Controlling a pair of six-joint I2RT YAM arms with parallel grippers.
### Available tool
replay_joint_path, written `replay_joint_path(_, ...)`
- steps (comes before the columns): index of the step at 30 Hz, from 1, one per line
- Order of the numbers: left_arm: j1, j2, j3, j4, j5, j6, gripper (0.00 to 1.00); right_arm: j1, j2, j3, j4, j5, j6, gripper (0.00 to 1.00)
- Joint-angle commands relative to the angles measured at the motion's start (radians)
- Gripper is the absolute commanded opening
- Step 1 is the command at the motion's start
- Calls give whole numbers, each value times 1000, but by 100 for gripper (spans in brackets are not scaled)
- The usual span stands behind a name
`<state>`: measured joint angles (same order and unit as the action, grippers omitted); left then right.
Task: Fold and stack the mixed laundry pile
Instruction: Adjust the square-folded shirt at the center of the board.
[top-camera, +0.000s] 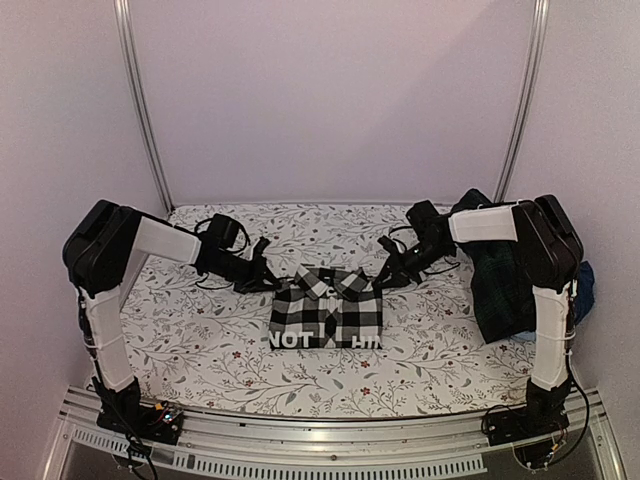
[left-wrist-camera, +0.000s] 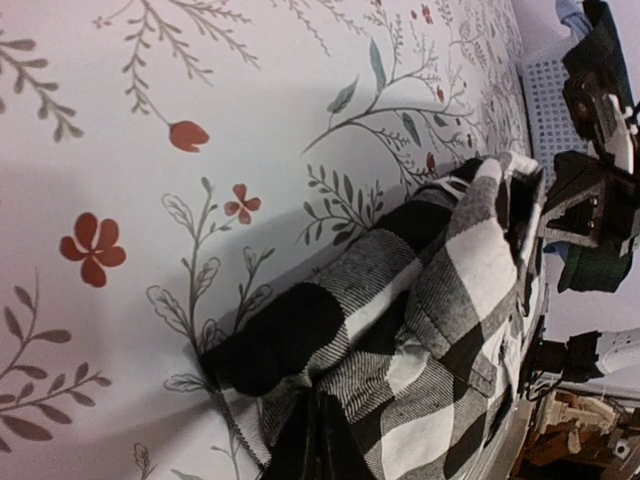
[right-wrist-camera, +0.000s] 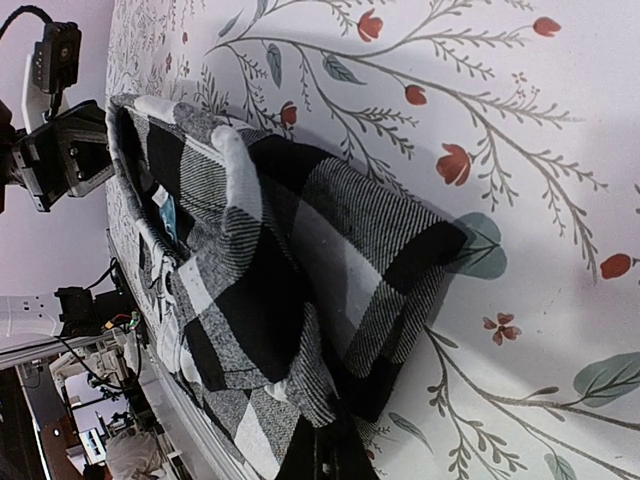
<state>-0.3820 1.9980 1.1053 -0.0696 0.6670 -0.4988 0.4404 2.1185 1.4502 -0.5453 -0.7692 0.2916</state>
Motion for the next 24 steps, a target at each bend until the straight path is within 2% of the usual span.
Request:
replay_joint_path(1,-12,-16,8,-4,0,1,0,3,-17,46,1,-10,-9,0)
replay_joint_path(10,23,-137,-25,-27,-81,17,0,4,-62,59,-8,12,-27,0)
replay_joint_path(15,40,-68,-18,-13,-101,4,0,3,10,71,26,28,-23,0)
replay_joint_path(20,41,-1,24,-7,-138,-18,0,16,104,165,-7,82,0,2)
replay_joint_path(23,43,-9,46,-37,-195,-9,18,16,123,180,-17,85,1,23)
replay_joint_path(24,41,-28,48,-45,-224,-4,33,16,112,182,-19,93,1,31)
